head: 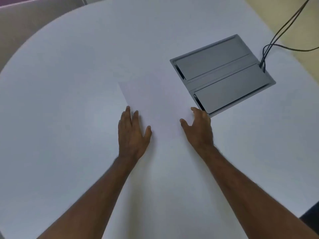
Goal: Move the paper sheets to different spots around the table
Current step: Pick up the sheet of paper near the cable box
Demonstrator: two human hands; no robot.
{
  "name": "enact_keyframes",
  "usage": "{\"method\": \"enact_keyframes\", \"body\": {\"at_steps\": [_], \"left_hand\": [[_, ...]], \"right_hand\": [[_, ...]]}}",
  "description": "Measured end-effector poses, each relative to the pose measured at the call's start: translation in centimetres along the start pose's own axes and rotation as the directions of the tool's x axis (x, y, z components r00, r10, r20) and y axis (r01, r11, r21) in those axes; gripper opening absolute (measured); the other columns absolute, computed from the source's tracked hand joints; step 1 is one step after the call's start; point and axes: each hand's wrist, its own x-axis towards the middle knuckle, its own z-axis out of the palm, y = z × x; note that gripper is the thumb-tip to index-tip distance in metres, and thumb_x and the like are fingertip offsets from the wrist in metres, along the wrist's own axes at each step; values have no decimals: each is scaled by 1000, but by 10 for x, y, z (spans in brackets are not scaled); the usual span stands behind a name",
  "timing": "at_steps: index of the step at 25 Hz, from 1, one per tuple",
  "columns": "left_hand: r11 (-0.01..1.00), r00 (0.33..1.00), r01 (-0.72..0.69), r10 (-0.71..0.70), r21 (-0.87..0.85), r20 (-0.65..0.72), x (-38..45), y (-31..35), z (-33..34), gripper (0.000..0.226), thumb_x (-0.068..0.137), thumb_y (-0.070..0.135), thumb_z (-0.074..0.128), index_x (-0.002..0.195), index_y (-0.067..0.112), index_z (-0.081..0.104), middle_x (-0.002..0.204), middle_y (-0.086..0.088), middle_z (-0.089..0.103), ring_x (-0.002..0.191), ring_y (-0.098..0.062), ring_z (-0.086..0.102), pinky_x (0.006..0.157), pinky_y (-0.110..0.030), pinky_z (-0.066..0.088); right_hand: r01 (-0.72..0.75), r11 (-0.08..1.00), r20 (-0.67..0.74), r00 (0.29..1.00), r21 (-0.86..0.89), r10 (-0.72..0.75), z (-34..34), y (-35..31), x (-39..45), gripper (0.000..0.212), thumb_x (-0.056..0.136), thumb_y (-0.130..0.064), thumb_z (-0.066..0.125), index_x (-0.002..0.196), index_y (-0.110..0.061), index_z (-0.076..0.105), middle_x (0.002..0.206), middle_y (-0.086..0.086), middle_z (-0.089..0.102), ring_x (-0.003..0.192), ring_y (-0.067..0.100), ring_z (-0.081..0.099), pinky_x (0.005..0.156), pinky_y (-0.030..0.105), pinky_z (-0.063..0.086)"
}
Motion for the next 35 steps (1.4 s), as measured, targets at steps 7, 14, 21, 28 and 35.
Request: {"method": "enact_keyframes", "body": {"at_steps": [7, 14, 21, 28, 35], "left_hand": [[987, 997, 63, -54, 150, -63, 16, 2, 36, 78, 100, 53, 35, 162, 8, 24, 174, -17, 11, 160, -37, 12, 128, -55, 12], [953, 993, 45, -10, 300, -115, 14, -1, 50, 75, 104, 50, 28, 163, 4, 20, 173, -16, 16, 161, -30, 11, 129, -55, 7], [944, 993, 44, -5, 326, -119, 15, -2, 52, 76, 104, 50, 27, 163, 3, 19, 173, -17, 15, 161, -29, 11, 129, -56, 8], [957, 993, 31, 4, 288, -119, 15, -4, 53, 76, 104, 50, 27, 164, 5, 17, 173, -15, 14, 161, -28, 10, 129, -54, 7], [977, 983, 66, -99, -202, -157, 13, -2, 37, 82, 103, 54, 39, 165, 12, 7, 175, -7, 8, 162, -21, 5, 131, -44, 2]], "right_hand": [[-5, 967, 26, 1000, -255, 12, 19, 9, 30, 75, 91, -52, 67, 151, -15, 42, 151, 8, 42, 141, 30, 34, 106, 47, 43], [35, 984, -32, 999, -174, -41, 30, 13, 29, 64, 92, -42, 71, 148, -20, 48, 146, 2, 46, 138, 24, 35, 104, 46, 48], [132, 972, -128, 979, -196, -159, 34, 11, 22, 55, 93, -29, 72, 144, -18, 53, 140, 7, 53, 130, 28, 46, 99, 46, 50], [91, 969, -160, 986, 228, -56, 27, 5, 18, 31, 104, -12, 55, 134, -20, 60, 127, 0, 68, 114, 15, 62, 95, 28, 52], [-4, 854, -82, 995, 521, 55, -13, 28, 17, 24, 99, -9, 63, 117, -23, 68, 110, -5, 74, 104, 15, 71, 91, 33, 60]]}}
